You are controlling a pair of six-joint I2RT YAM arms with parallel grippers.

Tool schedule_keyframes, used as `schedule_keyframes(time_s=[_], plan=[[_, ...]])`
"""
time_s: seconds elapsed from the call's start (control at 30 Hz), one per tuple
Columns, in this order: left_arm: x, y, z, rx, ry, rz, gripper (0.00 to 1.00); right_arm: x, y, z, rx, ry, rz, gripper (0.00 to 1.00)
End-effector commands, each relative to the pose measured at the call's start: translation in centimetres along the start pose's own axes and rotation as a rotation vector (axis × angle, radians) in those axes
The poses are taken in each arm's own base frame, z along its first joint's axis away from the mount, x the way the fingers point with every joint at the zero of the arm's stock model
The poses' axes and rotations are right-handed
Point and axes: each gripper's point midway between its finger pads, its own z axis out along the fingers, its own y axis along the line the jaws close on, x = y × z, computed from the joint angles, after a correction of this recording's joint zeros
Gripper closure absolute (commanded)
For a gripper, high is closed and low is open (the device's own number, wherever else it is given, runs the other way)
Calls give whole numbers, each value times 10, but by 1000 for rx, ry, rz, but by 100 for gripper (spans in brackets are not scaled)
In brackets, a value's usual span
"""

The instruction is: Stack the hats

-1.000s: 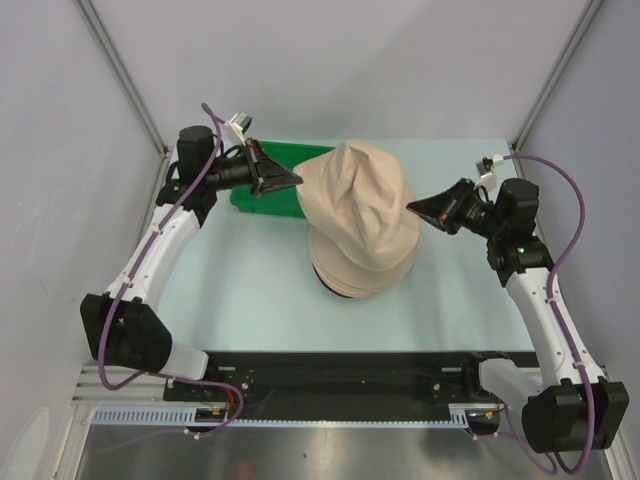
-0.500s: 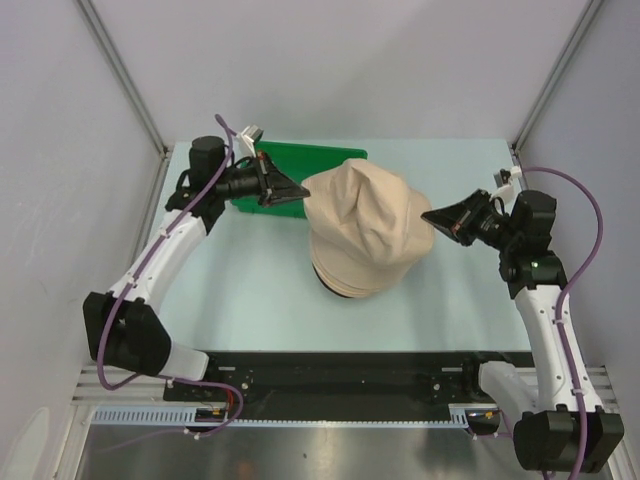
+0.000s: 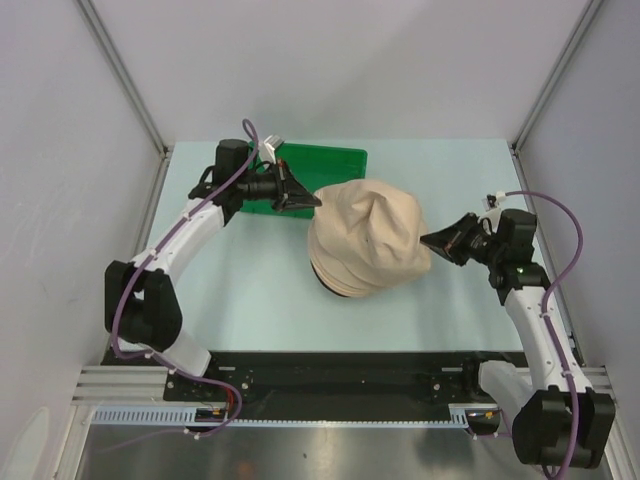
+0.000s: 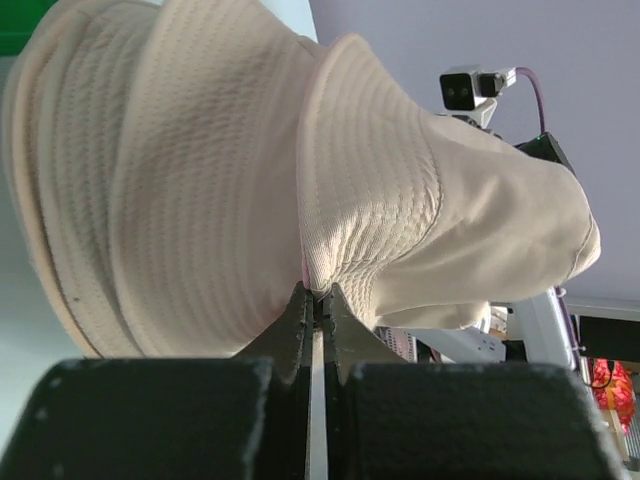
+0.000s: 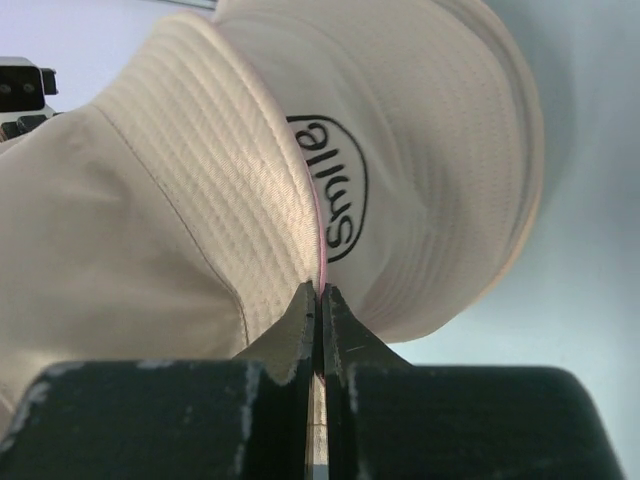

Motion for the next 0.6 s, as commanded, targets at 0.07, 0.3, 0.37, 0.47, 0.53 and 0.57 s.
schedule_keyframes(time_s=[0.07,0.3,0.37,0.47,0.53,0.57], plan=[[-12,25,11,-39,-9,40,100,-3,-43,23,102,4,-49,100],[-14,48,23,-59,-4,12,100,6,-70,43,173,51,-41,100],[-15,51,25,-66,-6,10,100,6,-81,49,204,55,-38,100],[-16,66,28,-101,-3,-6,100,22,-90,63,236,105,-47,100],[-15,79,29,-142,3,-27,100,26,-95,69,253,109,-50,100],[-16,86,29,-173,-3,-20,100,29,-99,72,269,115,-39,100]])
